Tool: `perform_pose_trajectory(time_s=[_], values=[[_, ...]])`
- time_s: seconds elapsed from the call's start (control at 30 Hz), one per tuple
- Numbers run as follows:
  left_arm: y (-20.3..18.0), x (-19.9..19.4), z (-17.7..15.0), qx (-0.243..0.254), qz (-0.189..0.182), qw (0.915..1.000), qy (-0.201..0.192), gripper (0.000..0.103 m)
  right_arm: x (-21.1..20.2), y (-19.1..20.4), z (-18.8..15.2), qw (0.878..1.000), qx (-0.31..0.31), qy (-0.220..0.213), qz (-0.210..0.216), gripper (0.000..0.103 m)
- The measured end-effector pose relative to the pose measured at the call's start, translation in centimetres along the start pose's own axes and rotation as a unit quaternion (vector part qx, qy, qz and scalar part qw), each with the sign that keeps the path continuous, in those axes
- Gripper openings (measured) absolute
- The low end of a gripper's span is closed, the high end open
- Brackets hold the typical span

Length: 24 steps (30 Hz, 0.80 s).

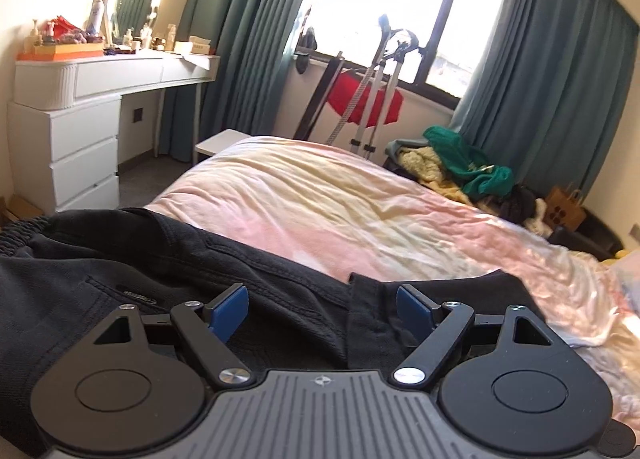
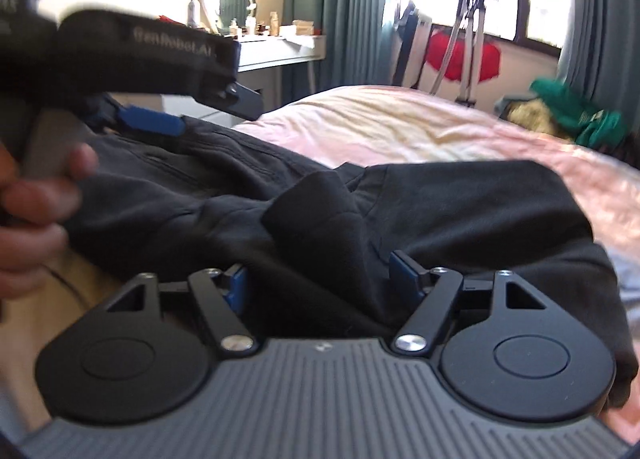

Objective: Fold clothes

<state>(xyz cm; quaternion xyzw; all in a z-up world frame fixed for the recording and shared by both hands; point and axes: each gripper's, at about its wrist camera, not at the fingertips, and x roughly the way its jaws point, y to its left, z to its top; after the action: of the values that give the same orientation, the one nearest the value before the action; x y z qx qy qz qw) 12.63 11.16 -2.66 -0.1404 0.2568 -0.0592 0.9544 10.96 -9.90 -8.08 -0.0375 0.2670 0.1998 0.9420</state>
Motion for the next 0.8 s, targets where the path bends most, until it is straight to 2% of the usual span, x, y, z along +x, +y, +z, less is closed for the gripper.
perform_pose_trajectory(time_s=[0.1,0.17,0.3,0.37,0.47,0.5,0.63,0.8], values=[[-0.5,-0.3,-0.4,-0.007,-0.029,0.9996,0.0,0.083,-2.8,-1.8,0.5,0.999,0.047,0.001,0.021,0.073],[-0.9,-0.4,-0.8,-0.004,-0.032,0.9995,-0.006,0.083,-4.8,-3.8,0.6,0.996,0.086,-0.017,0.015,0.073],[-1.3,-0.3,-1.6,0.006,-0.027,0.9996,-0.005,0.083,-5.8,-8.3,0.0,0.982,0.174,-0.054,-0.05,0.073],[-1.3,-0.5,-1.6,0.026,-0.025,0.9993,-0.006,0.082,-4.7,-10.3,-0.5,0.97,0.224,-0.038,-0.083,0.074],[-1.0,-0.1,-0.8,0.031,-0.02,0.9993,0.004,0.082,-2.3,-11.8,-2.2,0.959,0.261,0.003,-0.112,0.072],[-1.0,0.2,-0.3,0.031,-0.019,0.9993,0.012,0.081,-1.4,-12.1,-2.8,0.956,0.268,0.017,-0.12,0.072],[-1.9,2.2,1.6,0.025,-0.036,0.9979,0.047,0.079,0.4,-11.5,-4.1,0.96,0.243,0.043,-0.135,0.072],[-3.9,7.1,3.4,0.016,-0.061,0.9941,0.088,0.077,-0.5,-11.7,-4.0,0.953,0.27,0.032,-0.135,0.074]])
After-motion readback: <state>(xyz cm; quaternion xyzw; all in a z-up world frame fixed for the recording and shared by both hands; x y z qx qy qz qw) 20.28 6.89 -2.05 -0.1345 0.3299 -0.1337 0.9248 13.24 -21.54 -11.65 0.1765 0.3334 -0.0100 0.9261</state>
